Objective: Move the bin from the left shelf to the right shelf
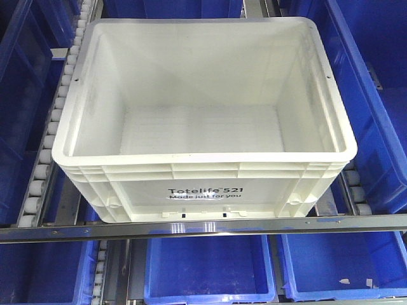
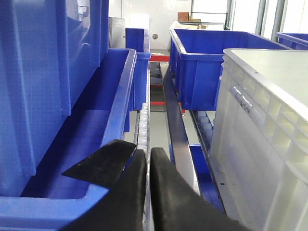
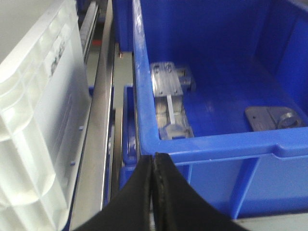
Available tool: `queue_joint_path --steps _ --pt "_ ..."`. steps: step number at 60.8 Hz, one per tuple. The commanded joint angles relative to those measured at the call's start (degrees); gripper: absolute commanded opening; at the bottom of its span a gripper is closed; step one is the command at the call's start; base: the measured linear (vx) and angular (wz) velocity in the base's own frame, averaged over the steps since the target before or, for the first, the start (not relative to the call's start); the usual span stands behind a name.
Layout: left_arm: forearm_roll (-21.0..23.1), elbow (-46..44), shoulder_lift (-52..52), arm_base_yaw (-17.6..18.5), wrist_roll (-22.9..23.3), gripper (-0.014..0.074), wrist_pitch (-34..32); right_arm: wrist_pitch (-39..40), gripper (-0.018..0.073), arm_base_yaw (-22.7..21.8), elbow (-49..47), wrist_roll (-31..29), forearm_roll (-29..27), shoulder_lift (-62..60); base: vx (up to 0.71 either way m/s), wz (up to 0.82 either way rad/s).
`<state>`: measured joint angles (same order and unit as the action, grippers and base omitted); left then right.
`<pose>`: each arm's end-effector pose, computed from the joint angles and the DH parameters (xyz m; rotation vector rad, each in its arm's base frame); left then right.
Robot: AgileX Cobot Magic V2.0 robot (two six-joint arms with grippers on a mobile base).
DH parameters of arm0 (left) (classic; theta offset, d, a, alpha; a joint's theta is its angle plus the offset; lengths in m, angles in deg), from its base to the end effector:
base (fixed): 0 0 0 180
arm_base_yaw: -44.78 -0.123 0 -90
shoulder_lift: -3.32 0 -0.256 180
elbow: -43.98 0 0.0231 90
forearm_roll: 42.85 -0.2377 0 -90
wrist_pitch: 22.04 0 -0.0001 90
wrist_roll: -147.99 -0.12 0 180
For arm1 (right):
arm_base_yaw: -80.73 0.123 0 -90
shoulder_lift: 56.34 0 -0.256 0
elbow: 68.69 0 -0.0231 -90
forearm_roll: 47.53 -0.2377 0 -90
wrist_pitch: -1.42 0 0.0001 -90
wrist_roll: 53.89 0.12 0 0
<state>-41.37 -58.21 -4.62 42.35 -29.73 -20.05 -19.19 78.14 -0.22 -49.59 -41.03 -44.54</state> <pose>0.1016 0.0042 0.2036 -0.0820 1.5292 -0.0192 0.0972 -0.0092 0.2158 0.0413 1.7588 -0.0907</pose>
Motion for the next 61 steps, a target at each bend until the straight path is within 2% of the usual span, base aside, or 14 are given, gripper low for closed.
queue_joint_path --steps 1,14,45,61 --pt "0.5 -1.0 0.7 0.0 0.5 0.0001 -4.6 11.8 -0.0008 -1.1 2.3 1.2 0.0 -1.0 0.00 0.00" --pt "0.5 -1.0 0.7 0.0 0.5 0.0001 -4.6 26.4 -0.0008 -1.0 10.7 2.0 0.0 -4.5 0.00 0.00" --pt "0.5 -1.0 0.7 0.0 0.5 0.0001 -4.6 26.2 -0.0008 -1.0 10.5 1.6 -1.1 -4.5 0.00 0.00" --pt "0.5 -1.0 0.7 0.0 0.5 0.0001 -4.6 26.1 -0.0008 -1.0 10.5 -5.4 -6.5 -4.5 0.00 0.00"
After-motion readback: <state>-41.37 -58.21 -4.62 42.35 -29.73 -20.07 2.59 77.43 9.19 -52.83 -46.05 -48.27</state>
